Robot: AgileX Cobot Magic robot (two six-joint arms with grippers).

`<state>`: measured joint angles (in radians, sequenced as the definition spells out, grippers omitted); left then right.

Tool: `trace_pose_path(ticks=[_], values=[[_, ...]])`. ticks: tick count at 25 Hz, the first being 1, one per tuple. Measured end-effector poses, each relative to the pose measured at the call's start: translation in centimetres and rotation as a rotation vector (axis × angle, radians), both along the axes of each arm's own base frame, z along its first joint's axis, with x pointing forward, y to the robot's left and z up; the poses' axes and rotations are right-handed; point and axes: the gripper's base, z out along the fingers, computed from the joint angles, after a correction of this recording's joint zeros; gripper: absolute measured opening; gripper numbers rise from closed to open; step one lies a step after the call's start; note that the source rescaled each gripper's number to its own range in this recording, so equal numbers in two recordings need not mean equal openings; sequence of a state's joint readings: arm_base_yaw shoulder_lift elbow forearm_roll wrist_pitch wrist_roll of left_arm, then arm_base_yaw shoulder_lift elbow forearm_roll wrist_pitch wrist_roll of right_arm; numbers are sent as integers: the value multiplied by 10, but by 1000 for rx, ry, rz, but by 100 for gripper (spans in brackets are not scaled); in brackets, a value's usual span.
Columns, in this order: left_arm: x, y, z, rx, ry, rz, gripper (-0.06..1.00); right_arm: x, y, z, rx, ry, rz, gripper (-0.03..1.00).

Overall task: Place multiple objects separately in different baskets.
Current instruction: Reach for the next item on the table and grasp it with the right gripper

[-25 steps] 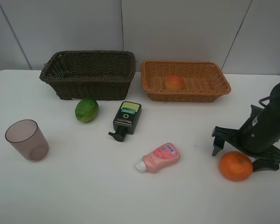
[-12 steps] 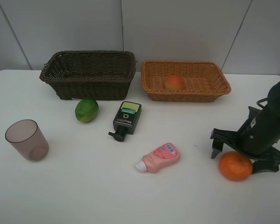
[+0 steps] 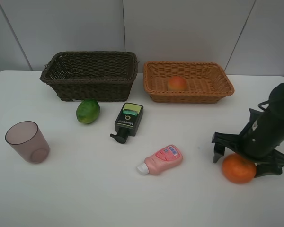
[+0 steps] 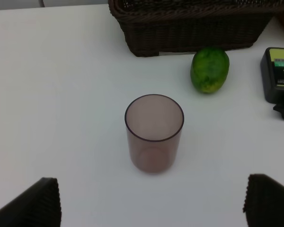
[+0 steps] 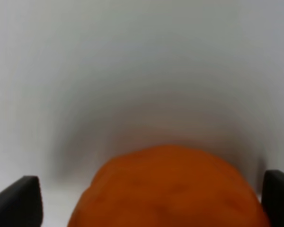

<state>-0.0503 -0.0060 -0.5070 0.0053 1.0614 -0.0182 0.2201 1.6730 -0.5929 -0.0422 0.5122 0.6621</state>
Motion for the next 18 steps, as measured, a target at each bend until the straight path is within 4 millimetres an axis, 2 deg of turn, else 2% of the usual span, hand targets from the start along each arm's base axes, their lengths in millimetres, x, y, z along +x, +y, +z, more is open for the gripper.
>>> trace_pose_path(ticks=[10,15,18], values=[[0,0,0,0,0,0,100,-2,2,0,-9,14,19,100],[0,0,0,0,0,0,100,-1,2,0,-6,6,19,92],[0,0,0,0,0,0,100,-1,2,0,-5,0,19,91]])
